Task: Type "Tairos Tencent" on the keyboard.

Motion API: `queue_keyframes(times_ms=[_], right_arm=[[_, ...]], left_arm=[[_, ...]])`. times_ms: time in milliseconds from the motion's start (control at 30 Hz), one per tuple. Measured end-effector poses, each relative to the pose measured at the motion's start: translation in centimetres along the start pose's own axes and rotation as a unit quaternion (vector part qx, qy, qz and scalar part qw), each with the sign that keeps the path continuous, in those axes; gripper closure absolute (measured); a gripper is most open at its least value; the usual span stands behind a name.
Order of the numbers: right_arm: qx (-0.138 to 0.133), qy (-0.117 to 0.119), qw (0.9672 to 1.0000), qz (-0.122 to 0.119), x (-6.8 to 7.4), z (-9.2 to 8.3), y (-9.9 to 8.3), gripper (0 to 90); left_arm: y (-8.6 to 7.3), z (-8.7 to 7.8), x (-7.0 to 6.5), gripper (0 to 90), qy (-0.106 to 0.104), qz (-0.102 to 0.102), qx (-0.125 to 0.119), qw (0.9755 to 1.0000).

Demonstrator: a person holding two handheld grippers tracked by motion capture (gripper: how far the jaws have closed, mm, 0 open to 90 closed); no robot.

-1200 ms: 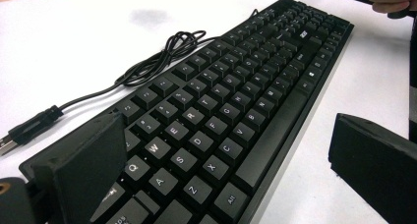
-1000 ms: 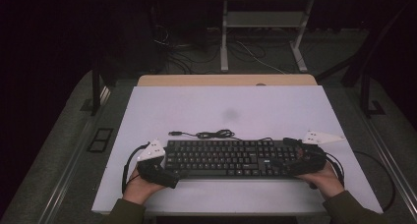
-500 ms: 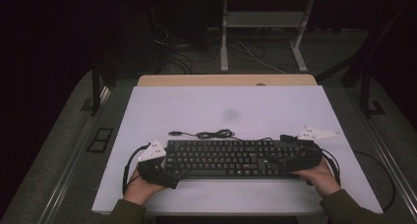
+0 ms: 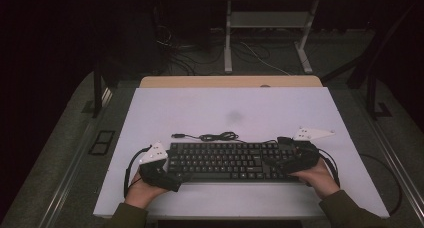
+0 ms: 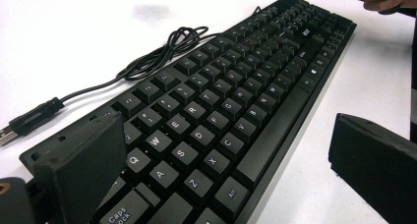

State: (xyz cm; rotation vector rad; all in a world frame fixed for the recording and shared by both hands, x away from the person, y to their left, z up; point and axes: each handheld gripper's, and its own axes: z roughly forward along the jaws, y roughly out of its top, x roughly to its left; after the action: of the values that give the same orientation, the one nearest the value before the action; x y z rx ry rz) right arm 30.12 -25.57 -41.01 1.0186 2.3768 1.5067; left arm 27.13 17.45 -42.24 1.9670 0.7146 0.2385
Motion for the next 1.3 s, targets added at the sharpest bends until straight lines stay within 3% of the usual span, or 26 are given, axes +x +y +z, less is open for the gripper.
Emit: queue_keyframes(times_ms=[767, 933, 1000, 1067, 1300], right_arm=[[0.003, 0.017, 0.9998, -0.006, 0.6, 2.9, 1.4, 1.4], [-0.002, 0.02, 0.9997, -0.011, 0.9, 3.2, 1.7, 5.7], [-0.002, 0.024, 0.9996, -0.018, 1.2, 3.2, 1.7, 13.7], [-0.002, 0.025, 0.9995, -0.02, 1.3, 3.2, 1.6, 14.5], [0.013, 0.043, 0.9986, -0.029, 1.7, 3.5, 1.4, 31.6]], left_arm=[[0.0, 0.4, 0.1, 0.3, -0.004, -0.002, 0.005, 1.0], [0.0, 0.6, 0.1, 0.3, -0.003, 0.002, 0.008, 1.0], [0.1, 0.6, 0.1, 0.3, -0.004, 0.002, 0.008, 1.0], [0.1, 0.6, 0.1, 0.3, -0.004, 0.002, 0.007, 1.0], [0.0, 0.7, 0.1, 0.4, -0.005, 0.007, 0.011, 0.9999]])
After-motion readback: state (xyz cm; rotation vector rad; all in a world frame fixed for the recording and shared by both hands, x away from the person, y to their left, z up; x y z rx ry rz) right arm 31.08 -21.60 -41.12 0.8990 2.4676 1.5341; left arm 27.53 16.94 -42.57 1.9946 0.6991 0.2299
